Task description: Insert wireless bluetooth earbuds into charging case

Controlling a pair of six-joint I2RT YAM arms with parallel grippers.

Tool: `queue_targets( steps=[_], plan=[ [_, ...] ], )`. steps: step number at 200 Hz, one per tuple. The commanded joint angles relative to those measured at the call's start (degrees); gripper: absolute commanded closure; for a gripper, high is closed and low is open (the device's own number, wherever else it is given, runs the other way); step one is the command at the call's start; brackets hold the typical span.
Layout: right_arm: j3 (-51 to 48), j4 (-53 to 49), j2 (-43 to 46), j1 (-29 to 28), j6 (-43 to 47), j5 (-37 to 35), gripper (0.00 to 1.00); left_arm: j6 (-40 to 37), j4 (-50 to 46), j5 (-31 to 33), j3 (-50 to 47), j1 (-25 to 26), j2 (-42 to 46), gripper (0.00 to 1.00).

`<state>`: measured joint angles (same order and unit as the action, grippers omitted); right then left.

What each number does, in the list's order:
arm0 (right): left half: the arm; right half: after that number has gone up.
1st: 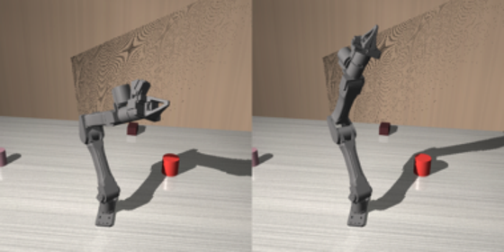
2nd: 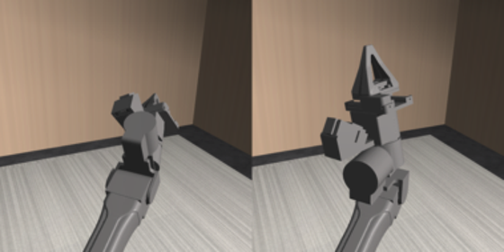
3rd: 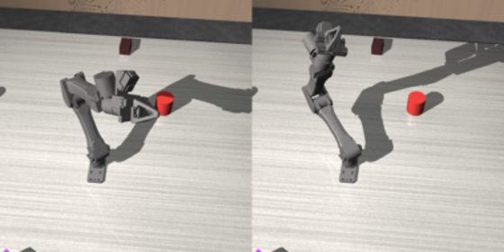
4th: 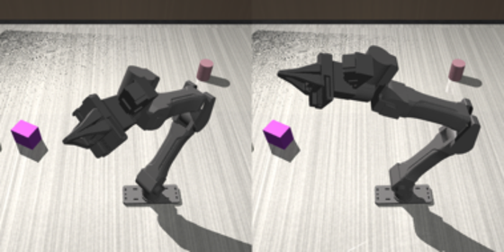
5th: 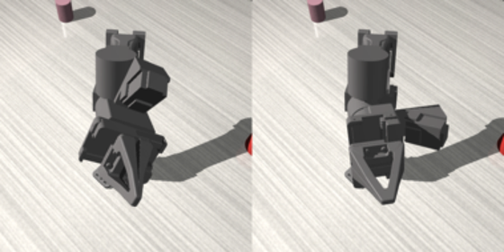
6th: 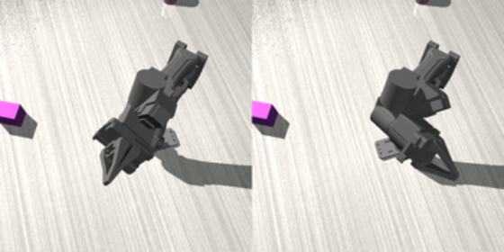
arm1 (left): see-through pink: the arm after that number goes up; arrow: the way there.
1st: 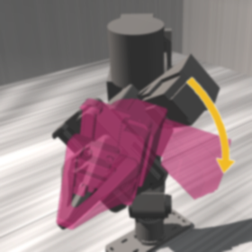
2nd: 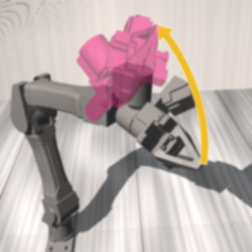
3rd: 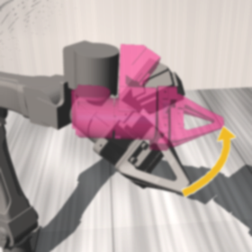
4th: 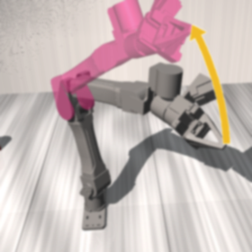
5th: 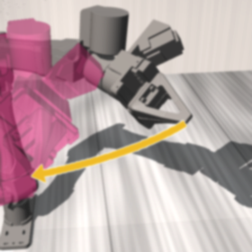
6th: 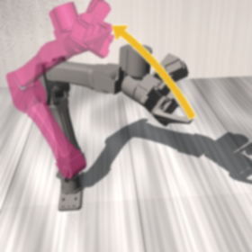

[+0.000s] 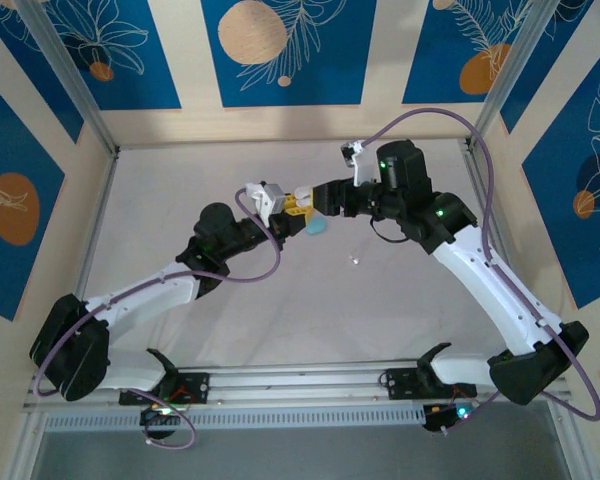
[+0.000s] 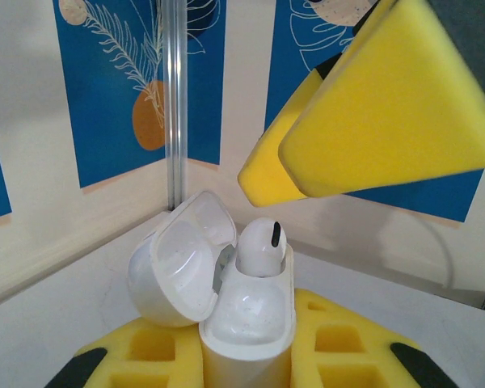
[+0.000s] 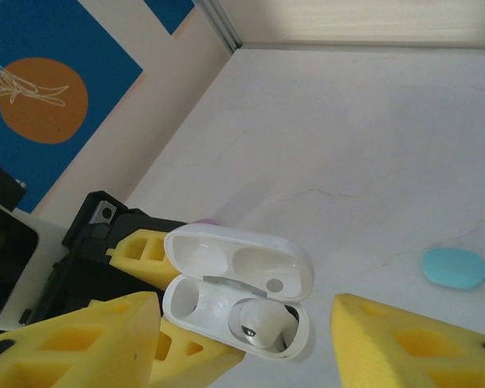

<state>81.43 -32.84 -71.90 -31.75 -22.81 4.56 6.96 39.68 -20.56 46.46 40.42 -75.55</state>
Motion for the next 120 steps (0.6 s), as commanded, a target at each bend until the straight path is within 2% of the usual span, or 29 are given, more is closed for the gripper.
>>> queue_targets(
  steps=[1, 29, 61, 75, 93, 120],
  plan=[
    [1.4, -1.2, 1.7, 1.0, -2.5, -1.0, 0.43, -1.4, 1.9, -0.5, 0.9, 0.6, 1.6, 0.8],
    [-4.0, 1.6, 6.1, 5.5, -7.5, -3.7, 0.45, -2.5, 0.8, 2.1, 0.0, 0.6, 2.8, 0.8],
    [-11.2, -0.8, 7.4, 17.5, -15.0, 0.2, 0.46, -3.9, -1.0, 6.3, -1.0, 0.5, 4.7, 0.8],
    [-14.0, -2.8, 4.2, 22.1, -15.6, 5.5, 0.46, -4.3, -1.0, 7.5, -1.6, 0.5, 5.6, 0.8],
    [-15.1, -5.2, -2.1, 24.9, -13.1, 10.9, 0.5, -4.9, -1.3, 8.1, -1.9, 0.6, 6.2, 0.8],
    [-13.2, -9.0, -13.8, 23.5, -7.1, 9.5, 0.55, -4.9, -1.4, 7.9, -1.8, 0.5, 6.5, 0.8]
  ],
)
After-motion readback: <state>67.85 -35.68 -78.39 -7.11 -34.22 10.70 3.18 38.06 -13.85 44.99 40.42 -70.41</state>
